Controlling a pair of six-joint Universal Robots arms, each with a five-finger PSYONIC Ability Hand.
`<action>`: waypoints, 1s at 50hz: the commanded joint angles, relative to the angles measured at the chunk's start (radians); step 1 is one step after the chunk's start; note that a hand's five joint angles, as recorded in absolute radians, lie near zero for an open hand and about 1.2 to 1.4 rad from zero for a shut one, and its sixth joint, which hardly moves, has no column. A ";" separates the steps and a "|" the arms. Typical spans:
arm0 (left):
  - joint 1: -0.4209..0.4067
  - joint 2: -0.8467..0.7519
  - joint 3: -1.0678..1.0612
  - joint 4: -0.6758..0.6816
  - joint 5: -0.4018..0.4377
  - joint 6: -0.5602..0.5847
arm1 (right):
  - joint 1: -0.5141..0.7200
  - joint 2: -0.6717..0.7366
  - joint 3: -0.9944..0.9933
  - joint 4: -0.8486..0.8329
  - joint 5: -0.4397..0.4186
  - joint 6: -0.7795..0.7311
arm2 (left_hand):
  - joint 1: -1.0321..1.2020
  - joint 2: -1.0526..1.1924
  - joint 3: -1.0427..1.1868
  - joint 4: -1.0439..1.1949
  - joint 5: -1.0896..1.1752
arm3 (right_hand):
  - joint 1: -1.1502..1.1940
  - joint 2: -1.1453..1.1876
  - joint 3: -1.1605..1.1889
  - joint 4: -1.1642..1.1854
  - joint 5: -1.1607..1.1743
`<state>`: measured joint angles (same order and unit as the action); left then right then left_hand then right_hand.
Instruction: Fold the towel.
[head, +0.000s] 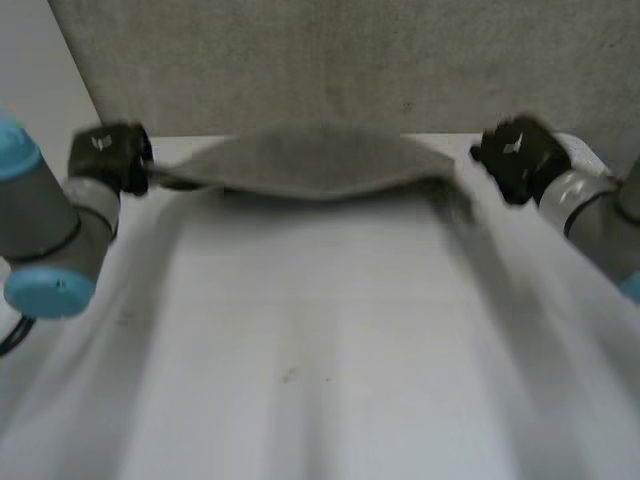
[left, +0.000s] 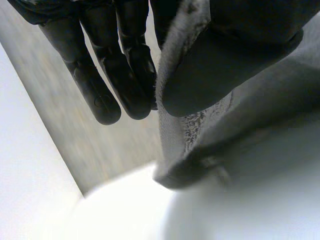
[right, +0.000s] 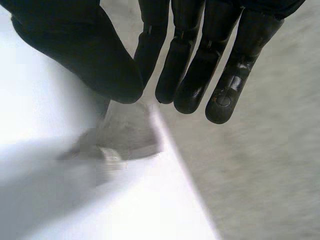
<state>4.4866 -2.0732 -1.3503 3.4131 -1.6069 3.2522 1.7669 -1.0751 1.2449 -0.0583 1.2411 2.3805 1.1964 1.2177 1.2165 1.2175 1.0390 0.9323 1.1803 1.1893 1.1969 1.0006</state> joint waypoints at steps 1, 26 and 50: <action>0.025 -0.015 -0.194 0.051 0.028 0.003 | -0.020 0.066 0.149 -0.008 -0.019 -0.055 | 0.200 0.179 0.180 0.179 0.183 | 0.464 0.216 0.207 0.199 0.221; 0.014 0.395 -0.347 -0.072 0.160 0.024 | -0.118 0.006 0.309 -0.104 -0.052 0.359 | 0.200 0.179 0.180 0.179 0.183 | -0.598 -0.846 -0.855 -0.862 -0.841; -0.167 0.492 0.083 -0.290 0.082 0.011 | 0.230 0.215 0.070 -0.186 0.061 0.718 | 0.200 0.179 0.180 0.179 0.183 | -0.677 -0.925 -0.934 -0.942 -0.920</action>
<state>4.3374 -1.5809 -1.3414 3.1458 -1.5001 3.2718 1.9383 -0.8922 1.3641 -0.2411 1.2434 3.0673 1.1964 1.2178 1.2166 1.2176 1.0391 0.2788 0.3233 0.2842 0.2923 0.1030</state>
